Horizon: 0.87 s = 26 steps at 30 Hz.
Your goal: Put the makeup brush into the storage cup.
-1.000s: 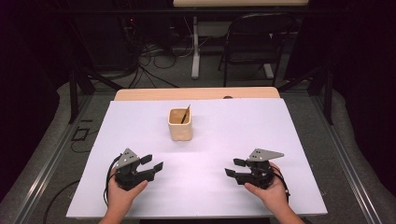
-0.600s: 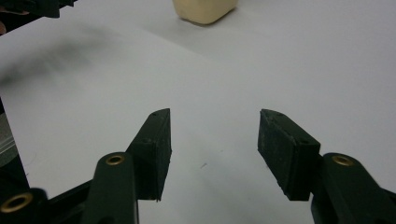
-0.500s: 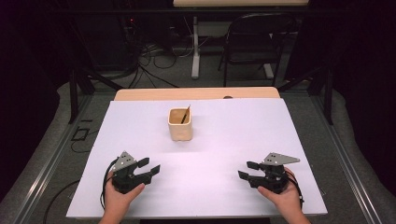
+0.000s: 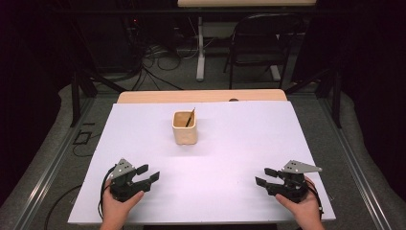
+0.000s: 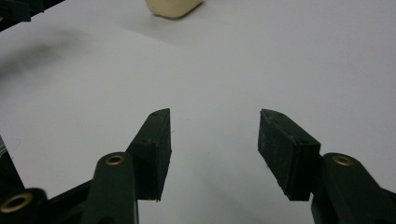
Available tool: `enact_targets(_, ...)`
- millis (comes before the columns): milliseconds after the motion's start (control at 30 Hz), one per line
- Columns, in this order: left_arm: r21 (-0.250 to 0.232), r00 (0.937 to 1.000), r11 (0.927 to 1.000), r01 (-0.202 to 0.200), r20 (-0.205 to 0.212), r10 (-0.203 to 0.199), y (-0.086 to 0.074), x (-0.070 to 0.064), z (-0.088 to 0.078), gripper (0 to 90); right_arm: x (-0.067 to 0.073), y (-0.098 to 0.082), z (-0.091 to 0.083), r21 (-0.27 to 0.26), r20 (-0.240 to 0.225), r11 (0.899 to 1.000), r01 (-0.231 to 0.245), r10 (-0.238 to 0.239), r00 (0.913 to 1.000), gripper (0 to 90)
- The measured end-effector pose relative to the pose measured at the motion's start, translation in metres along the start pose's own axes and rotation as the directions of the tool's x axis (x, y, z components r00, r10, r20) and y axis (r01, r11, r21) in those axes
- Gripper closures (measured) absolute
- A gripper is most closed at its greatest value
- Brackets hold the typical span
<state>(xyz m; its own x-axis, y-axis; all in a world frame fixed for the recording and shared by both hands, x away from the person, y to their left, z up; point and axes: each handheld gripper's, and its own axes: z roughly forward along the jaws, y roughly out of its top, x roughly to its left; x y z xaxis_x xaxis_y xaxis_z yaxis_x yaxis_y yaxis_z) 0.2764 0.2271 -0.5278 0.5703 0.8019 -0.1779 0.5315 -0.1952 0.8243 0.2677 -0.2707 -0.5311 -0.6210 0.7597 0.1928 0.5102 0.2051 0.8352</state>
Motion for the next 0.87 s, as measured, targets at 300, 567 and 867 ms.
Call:
enact_targets(300,-0.003,0.9998,0.9999,0.013,-0.015,-0.013,-0.0035,0.0047,-0.0046,42.5,-0.0065,-0.0046,-0.0076,-0.024,0.018,0.999,-0.022,0.022,0.9996,44.4)
enact_targets(567,0.000,0.9998,0.9999,0.013,-0.014,-0.013,-0.0046,0.0057,-0.0047,42.5,-0.0076,-0.0056,-0.0070,-0.017,0.017,1.000,-0.019,0.020,0.9997,44.4)
enact_targets(867,0.003,0.9998,0.9998,0.018,-0.011,-0.018,-0.0048,0.0066,-0.0027,42.6,-0.0091,-0.0063,-0.0063,-0.010,0.013,1.000,-0.030,0.030,0.9995,44.4)
